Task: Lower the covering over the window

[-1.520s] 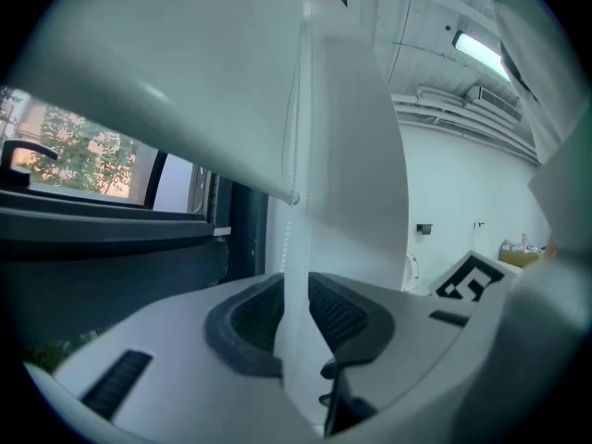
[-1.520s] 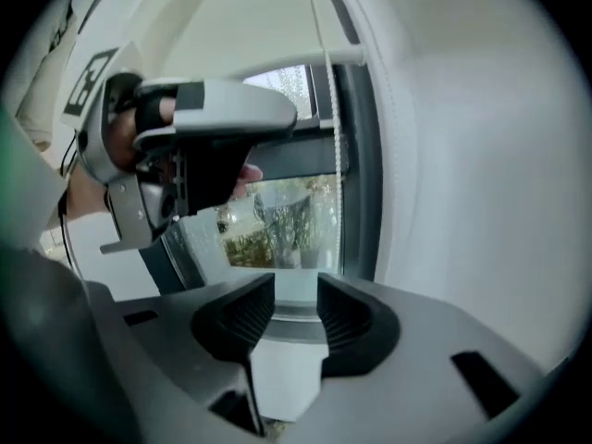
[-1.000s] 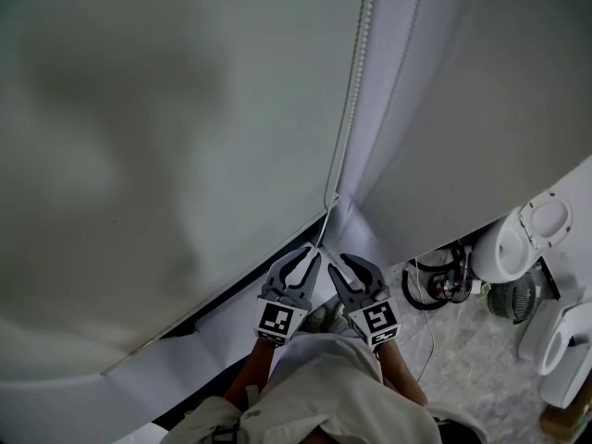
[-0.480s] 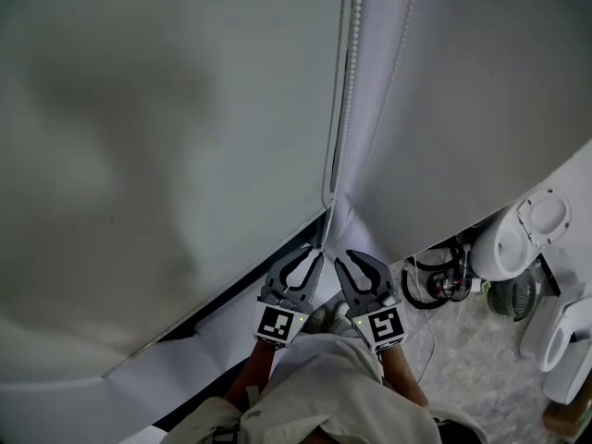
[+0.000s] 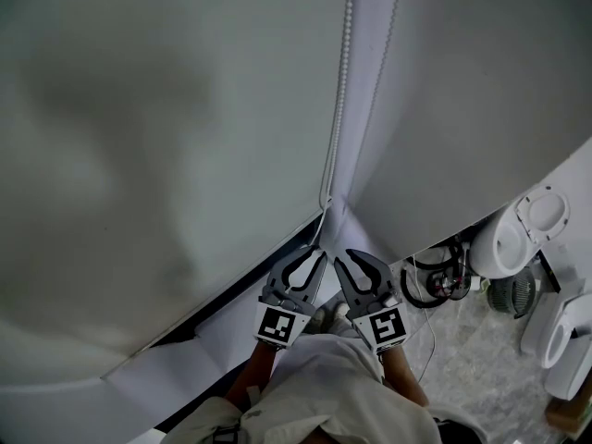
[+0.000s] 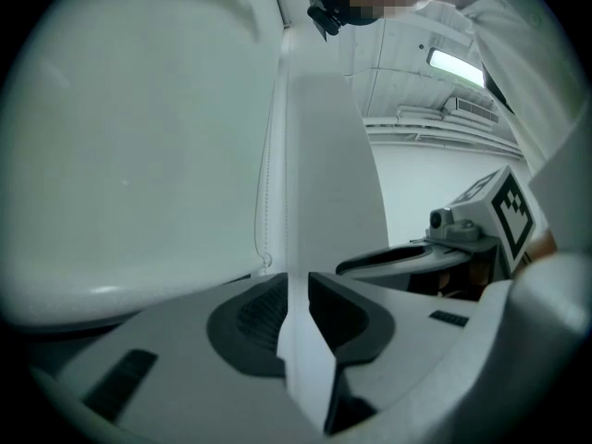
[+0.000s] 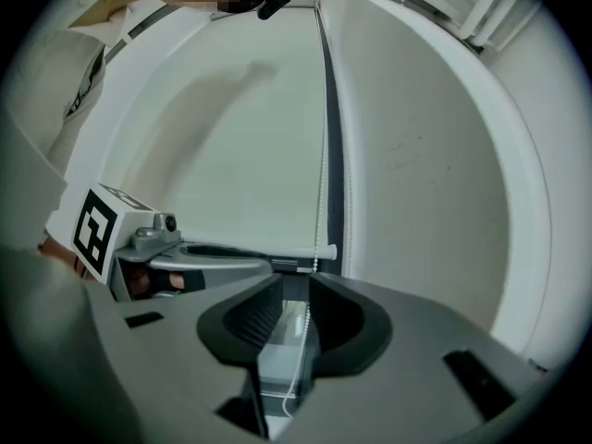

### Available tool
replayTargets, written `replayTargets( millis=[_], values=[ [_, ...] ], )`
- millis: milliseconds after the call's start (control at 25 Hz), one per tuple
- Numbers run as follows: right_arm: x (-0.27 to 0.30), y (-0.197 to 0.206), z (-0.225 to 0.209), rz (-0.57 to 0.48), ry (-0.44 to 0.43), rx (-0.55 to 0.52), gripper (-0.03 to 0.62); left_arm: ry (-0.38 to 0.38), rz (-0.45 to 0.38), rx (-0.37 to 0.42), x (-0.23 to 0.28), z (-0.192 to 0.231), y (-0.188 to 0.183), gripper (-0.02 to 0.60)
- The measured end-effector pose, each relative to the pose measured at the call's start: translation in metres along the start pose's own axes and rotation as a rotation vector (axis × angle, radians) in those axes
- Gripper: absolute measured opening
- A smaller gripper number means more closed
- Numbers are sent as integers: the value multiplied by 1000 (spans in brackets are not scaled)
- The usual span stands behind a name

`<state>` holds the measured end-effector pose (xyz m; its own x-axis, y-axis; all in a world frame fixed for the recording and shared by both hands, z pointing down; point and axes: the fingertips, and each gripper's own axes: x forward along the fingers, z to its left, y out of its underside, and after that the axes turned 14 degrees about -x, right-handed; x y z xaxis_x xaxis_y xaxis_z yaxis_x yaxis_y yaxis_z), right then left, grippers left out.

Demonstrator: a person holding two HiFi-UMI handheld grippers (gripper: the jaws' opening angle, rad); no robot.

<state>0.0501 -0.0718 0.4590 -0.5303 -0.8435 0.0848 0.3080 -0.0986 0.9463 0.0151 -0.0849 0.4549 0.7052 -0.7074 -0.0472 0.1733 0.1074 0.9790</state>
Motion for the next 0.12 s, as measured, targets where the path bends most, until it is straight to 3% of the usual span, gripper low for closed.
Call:
replayTargets(
  millis=[120],
  values=[
    [3, -5, -4, -9, -3, -6, 87, 3, -5, -7, 5, 2, -4, 75]
  ],
)
